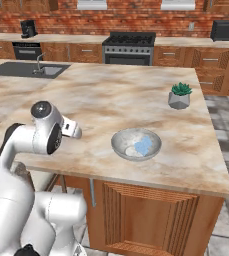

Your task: There are four ice cubes in the ice bowl. Place two ice cubes in each glass of water.

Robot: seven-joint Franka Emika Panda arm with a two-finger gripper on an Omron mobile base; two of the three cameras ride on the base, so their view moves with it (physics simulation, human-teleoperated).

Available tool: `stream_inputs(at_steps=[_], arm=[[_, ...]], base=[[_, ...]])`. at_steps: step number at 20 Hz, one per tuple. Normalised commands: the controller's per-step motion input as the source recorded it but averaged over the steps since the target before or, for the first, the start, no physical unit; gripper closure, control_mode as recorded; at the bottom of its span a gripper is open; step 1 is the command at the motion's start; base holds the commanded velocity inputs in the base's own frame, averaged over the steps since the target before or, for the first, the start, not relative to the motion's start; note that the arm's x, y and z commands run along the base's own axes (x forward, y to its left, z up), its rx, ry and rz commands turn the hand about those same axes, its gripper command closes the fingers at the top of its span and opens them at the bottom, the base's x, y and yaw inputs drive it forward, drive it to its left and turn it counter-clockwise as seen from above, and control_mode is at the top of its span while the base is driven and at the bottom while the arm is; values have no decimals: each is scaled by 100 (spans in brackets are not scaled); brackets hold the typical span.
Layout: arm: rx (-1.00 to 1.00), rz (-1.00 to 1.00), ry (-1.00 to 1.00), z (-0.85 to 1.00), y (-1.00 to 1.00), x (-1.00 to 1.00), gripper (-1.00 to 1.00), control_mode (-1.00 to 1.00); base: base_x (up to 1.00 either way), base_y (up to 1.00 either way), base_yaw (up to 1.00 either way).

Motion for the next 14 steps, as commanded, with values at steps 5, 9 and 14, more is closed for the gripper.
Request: stream_inputs(at_steps=[5,9,14], arm=[[-15,0,-1,0,-100,0,-100,-100],[-17,0,17,11,-100,0,-100,-100],[-13,0,20,19,-92,0,-100,-100]], base=[[0,0,0],[0,0,0],[0,0,0]])
